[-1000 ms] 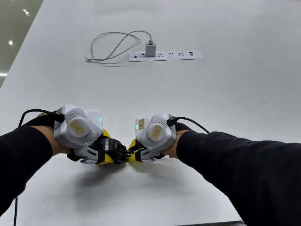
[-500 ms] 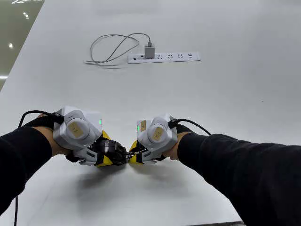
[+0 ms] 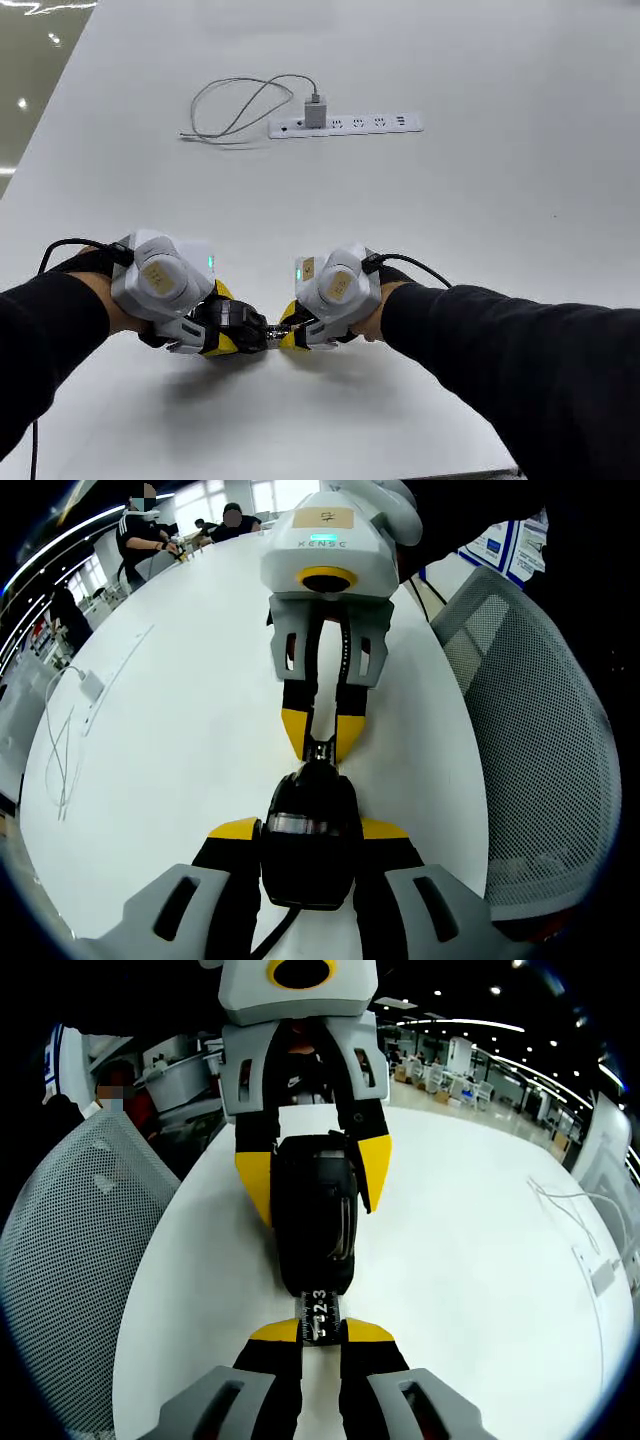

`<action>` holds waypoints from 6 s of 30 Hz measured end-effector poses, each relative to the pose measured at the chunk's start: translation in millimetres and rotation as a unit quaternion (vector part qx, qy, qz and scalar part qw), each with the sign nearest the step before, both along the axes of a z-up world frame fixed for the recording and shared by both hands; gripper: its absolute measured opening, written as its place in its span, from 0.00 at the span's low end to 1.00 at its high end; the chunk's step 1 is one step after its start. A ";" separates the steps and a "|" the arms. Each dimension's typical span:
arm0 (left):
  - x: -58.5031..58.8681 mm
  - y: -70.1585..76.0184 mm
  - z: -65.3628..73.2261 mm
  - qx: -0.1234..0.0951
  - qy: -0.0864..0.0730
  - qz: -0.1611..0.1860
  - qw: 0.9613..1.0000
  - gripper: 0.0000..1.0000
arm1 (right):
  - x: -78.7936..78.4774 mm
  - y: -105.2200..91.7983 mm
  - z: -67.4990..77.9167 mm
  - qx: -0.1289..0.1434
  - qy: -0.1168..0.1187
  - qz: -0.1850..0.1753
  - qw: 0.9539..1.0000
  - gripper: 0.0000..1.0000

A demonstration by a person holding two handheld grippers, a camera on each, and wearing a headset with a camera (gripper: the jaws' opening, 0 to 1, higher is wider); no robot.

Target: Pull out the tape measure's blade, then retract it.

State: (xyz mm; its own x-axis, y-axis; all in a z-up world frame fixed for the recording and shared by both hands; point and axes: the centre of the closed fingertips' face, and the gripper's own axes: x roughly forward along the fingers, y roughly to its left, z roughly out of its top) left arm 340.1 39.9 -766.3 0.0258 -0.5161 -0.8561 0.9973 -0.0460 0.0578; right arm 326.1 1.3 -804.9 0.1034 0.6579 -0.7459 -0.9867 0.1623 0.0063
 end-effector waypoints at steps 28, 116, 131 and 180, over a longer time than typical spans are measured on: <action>-0.9 -0.3 -0.3 0.000 -0.008 -0.003 1.000 0.30 | -3.7 -20.6 1.2 -0.002 0.003 -0.011 1.000 0.10; -1.2 -2.6 -1.0 0.002 -0.011 0.004 1.000 0.30 | -11.5 -69.8 1.4 -0.015 0.014 -0.026 0.999 0.10; -1.4 -1.7 -1.4 0.002 -0.013 0.002 1.000 0.30 | -11.6 -74.3 0.5 -0.013 0.015 -0.025 0.999 0.10; -0.3 -2.0 -0.9 0.001 -0.011 0.005 1.000 0.30 | -14.6 -107.9 -0.4 -0.017 0.013 -0.042 0.999 0.10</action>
